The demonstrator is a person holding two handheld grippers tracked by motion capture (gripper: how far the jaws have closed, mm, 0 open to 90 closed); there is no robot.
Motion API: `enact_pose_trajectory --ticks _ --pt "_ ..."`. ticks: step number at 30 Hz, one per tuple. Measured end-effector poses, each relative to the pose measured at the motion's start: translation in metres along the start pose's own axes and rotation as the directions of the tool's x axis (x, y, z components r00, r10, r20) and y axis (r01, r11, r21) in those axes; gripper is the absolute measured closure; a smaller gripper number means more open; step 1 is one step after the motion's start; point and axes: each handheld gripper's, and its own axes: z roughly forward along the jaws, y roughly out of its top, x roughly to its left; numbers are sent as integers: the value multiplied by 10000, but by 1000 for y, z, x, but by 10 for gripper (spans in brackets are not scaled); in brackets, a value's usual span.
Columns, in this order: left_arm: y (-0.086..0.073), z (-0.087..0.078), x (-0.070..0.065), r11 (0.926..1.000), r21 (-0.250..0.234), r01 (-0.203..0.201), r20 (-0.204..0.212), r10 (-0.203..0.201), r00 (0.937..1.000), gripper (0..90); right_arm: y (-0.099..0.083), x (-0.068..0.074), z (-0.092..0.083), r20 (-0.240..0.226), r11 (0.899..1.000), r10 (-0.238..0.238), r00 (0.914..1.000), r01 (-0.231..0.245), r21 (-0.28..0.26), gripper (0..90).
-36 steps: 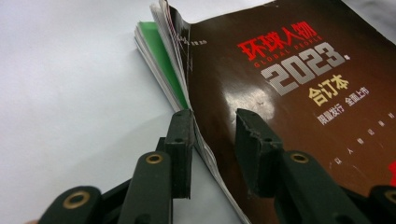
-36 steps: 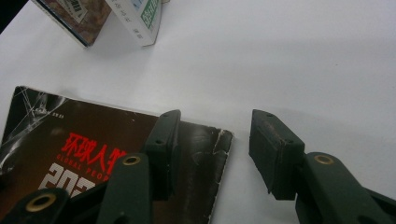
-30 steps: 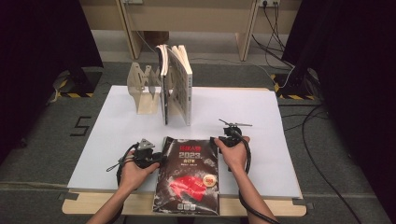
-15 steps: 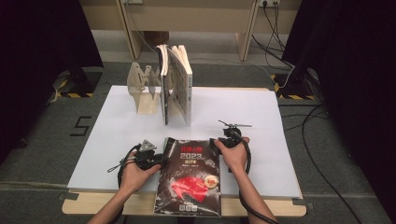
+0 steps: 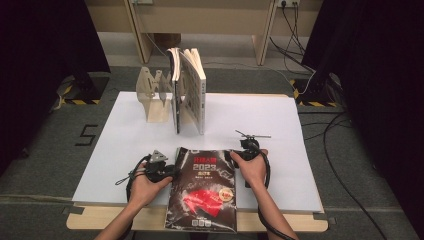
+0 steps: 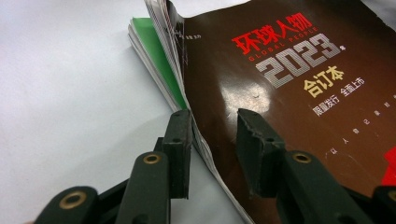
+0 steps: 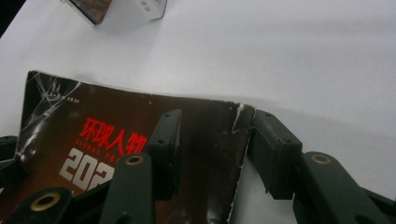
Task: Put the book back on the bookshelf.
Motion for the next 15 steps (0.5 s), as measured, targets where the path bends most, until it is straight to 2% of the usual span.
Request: enact_pose_trajectory --ticks 10,15 --pt "-1 0 -1 10000 -62 27 -87 -28 10000 656 -3 2 -3 -82 9996 -159 9998 161 242 595" --pt "-1 0 -2 10000 -39 -24 -125 24 9999 658 -3 0 -7 -231 9994 -78 9997 85 326 625"
